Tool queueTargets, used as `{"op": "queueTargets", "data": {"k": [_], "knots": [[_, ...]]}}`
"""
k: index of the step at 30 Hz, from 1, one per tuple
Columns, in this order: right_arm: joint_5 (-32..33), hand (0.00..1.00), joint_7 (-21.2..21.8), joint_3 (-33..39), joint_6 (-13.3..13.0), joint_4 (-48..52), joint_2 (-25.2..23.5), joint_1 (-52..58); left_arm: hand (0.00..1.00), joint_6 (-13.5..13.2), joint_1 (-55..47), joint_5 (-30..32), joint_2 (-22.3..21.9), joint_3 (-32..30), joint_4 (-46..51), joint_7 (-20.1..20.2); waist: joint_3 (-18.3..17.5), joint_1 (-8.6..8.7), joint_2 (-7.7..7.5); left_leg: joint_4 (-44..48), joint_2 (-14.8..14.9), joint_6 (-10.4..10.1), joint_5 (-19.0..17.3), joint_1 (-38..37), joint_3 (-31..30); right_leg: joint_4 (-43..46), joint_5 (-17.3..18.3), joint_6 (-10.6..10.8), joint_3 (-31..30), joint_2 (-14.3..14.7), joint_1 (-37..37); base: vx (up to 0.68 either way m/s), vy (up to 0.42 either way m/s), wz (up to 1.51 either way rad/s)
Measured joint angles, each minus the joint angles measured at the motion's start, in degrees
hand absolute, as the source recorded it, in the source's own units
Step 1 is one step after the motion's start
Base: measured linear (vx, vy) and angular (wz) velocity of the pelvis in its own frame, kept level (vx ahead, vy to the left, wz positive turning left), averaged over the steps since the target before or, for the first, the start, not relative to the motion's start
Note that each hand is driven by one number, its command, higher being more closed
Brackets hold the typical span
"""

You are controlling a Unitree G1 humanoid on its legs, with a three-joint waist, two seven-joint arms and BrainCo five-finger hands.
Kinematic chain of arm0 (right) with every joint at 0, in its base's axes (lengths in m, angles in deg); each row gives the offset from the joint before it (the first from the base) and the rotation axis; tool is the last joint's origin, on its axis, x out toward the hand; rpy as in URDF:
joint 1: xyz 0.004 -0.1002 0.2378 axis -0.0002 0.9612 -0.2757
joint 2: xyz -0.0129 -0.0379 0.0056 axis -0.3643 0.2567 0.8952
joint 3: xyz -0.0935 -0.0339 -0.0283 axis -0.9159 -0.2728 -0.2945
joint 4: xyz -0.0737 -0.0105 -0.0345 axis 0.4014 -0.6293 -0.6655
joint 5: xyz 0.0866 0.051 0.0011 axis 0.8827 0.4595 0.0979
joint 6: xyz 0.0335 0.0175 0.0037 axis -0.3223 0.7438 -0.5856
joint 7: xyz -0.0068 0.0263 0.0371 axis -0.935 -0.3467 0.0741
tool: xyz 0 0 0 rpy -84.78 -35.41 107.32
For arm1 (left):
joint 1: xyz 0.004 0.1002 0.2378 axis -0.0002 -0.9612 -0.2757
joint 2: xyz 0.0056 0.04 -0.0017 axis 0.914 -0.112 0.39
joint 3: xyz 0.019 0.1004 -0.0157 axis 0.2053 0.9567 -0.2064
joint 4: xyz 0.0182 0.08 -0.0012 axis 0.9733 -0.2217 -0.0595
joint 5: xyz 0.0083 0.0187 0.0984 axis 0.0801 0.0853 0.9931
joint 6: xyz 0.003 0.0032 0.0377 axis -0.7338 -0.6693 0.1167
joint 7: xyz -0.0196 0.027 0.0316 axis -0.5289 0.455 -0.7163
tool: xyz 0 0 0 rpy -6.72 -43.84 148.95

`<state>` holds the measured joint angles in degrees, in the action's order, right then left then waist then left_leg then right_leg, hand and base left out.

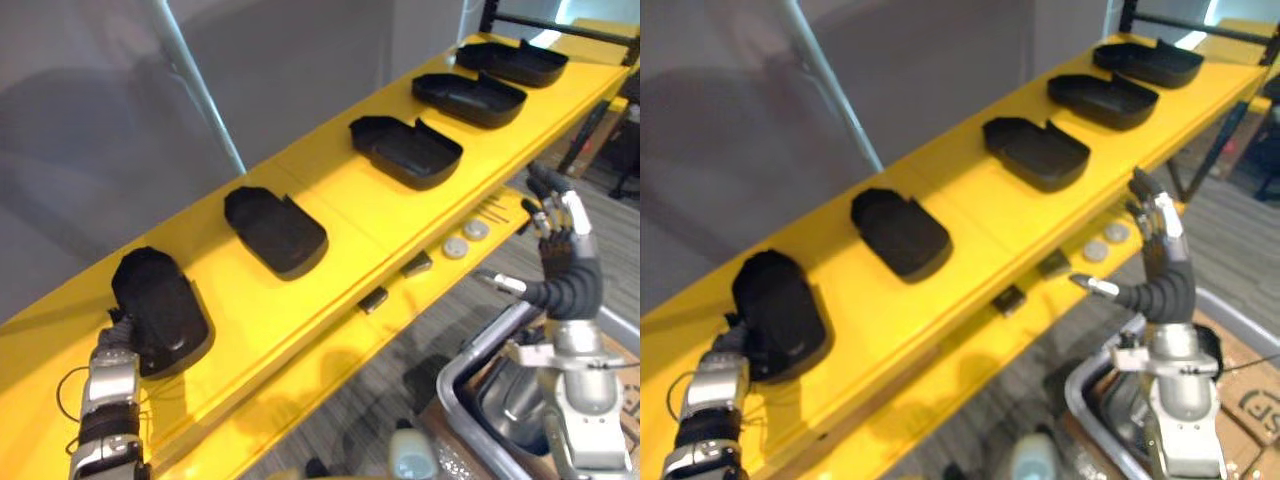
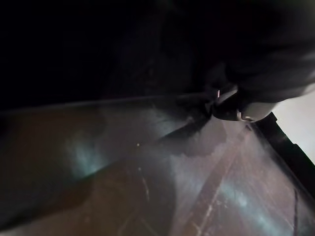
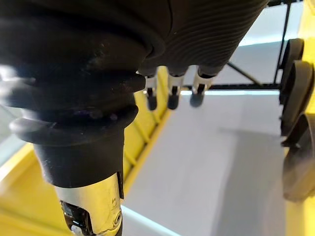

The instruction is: Walk over and take plastic housings, then place them on the shelf

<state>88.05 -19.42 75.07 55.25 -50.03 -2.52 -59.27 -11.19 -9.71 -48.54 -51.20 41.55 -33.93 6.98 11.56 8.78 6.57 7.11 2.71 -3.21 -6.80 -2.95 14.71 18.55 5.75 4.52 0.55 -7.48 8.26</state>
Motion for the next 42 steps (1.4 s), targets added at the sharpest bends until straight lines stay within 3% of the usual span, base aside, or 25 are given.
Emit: {"op": "queueTargets", "data": {"k": [11,20,21,33,38,42], "knots": [[-0.1,0.0,-0.1,0.0,0.0,0.1,0.5,0.7,1.0,0.7,1.3,0.1,0.1,-1.0,0.1,-1.5,1.9,-0.14,0.43,1.4,0.3,0.0,-0.9,0.6,0.0,0.0,0.1,0.1,-0.2,0.2,0.0,0.01,-0.003,-0.01],[-0.1,0.0,0.0,0.1,0.4,2.6,0.9,0.7,1.0,0.6,-0.1,0.1,2.2,-2.1,0.2,-1.1,2.8,0.01,-0.14,1.5,0.2,0.0,-0.9,0.9,-0.1,1.2,0.9,0.0,0.0,0.0,0.7,0.0,-0.001,0.0],[-0.1,0.0,0.0,0.2,0.4,2.6,0.9,0.8,0.0,0.7,-0.6,0.1,2.2,-2.9,0.2,-0.8,2.8,0.05,-0.14,1.5,0.1,0.0,-0.9,0.9,-0.1,1.5,1.2,0.1,0.1,-0.2,0.8,0.02,-0.011,0.07],[-0.1,0.0,1.1,0.3,0.6,2.7,1.0,1.7,0.0,-0.1,-2.5,0.6,2.2,-4.8,0.2,-0.6,2.8,0.01,-0.1,1.4,-0.2,0.0,-0.9,0.0,-0.3,2.8,2.5,0.0,0.6,-0.7,0.8,0.01,-0.003,0.02],[0.1,0.0,1.2,0.3,0.6,2.7,1.0,1.8,0.0,-4.7,-3.1,0.2,2.2,-4.8,0.3,-4.6,2.8,0.14,-0.09,1.4,-0.2,0.0,-0.9,-0.2,-0.3,3.1,2.7,0.0,0.6,-0.7,0.8,0.0,0.0,0.0],[0.1,0.0,2.3,0.3,0.3,2.7,1.0,2.3,0.0,-10.6,-3.1,-1.7,2.2,-4.9,1.1,-12.8,2.8,0.23,-0.08,1.3,-0.3,0.0,-0.9,-1.0,0.0,3.7,3.0,0.0,0.2,-0.7,0.7,0.01,-0.004,-0.03]]}}
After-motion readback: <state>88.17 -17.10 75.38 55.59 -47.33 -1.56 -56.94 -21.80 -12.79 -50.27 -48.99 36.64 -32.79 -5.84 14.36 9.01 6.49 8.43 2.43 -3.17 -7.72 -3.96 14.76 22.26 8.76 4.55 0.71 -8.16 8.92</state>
